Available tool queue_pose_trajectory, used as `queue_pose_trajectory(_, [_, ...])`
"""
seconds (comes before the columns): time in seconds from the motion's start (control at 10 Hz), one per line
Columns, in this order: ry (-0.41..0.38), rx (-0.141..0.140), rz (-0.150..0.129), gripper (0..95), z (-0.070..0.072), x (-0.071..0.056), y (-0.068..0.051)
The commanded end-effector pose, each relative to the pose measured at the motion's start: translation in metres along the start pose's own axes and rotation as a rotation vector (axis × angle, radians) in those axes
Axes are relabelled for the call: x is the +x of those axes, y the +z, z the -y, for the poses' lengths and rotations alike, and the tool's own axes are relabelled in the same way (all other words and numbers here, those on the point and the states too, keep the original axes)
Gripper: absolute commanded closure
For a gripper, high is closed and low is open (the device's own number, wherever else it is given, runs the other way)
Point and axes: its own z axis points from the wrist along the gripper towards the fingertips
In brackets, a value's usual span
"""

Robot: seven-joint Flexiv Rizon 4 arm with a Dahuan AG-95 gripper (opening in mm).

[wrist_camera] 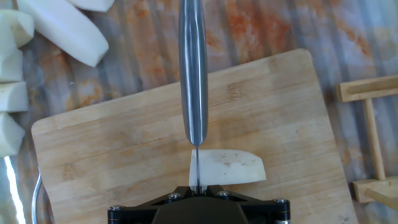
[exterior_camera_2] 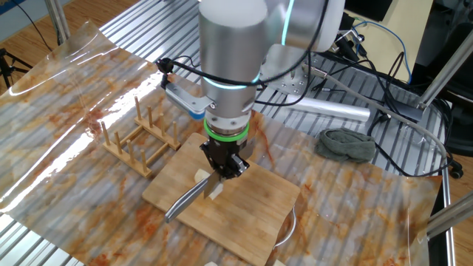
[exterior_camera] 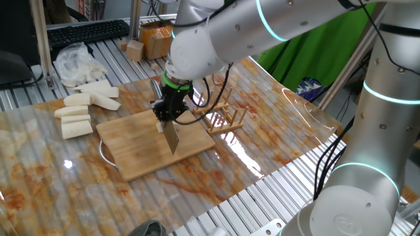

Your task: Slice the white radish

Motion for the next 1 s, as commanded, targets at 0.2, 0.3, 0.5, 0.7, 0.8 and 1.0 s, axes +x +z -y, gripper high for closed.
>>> queue_pose_trajectory(0.2, [0.046, -0.005, -0.026, 95.0, -0.0026, -0.0011, -0.0074])
queue_pose_trajectory(0.3, [0.044, -0.006, -0.024, 95.0, -0.0024, -0.0011, -0.0071])
queue_pose_trajectory(0.5, [0.047, -0.005, -0.025, 95.0, -0.0023, -0.0015, -0.0063])
queue_pose_trajectory(0.7, [0.055, -0.005, -0.028, 95.0, -0.0023, -0.0015, -0.0063])
queue_pose_trajectory(0.8, [0.054, -0.008, -0.028, 95.0, -0.0023, -0.0015, -0.0063])
queue_pose_trajectory(1.0, [0.074, 0.002, -0.028, 95.0, -0.0023, -0.0015, -0.0063])
